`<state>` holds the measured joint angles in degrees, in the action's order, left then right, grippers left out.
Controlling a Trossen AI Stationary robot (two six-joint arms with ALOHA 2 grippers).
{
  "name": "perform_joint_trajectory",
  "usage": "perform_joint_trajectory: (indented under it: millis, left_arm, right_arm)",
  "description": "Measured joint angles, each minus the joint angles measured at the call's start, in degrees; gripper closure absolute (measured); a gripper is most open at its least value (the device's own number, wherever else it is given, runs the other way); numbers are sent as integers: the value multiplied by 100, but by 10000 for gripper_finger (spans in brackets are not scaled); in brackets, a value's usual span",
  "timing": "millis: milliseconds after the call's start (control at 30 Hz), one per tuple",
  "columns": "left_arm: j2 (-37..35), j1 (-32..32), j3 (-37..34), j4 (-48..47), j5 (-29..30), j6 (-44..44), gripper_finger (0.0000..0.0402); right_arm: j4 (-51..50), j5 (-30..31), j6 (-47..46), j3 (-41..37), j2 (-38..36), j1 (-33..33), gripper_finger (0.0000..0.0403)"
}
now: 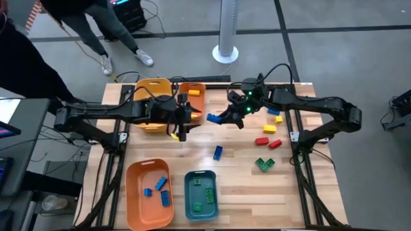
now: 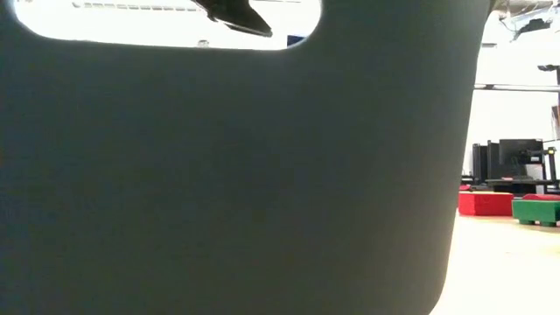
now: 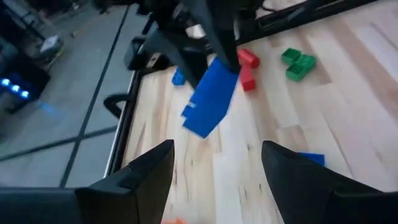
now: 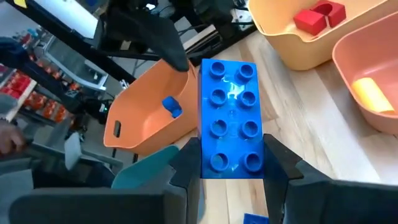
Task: Sort blocks
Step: Put the blue game piece into the large orange bin
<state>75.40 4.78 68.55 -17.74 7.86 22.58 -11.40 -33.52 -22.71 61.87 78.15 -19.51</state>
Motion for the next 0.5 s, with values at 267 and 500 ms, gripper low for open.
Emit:
perform_joint_trajectory:
  millis: [267,500]
  left_arm:
    - [345,56,4,578,-238,98,166]
    - [827,52,330,771,-619,102,166]
  right_arm:
    - [88,-340,-258,0,0,26,284]
    - [101,-415,-292,0,0,122,284]
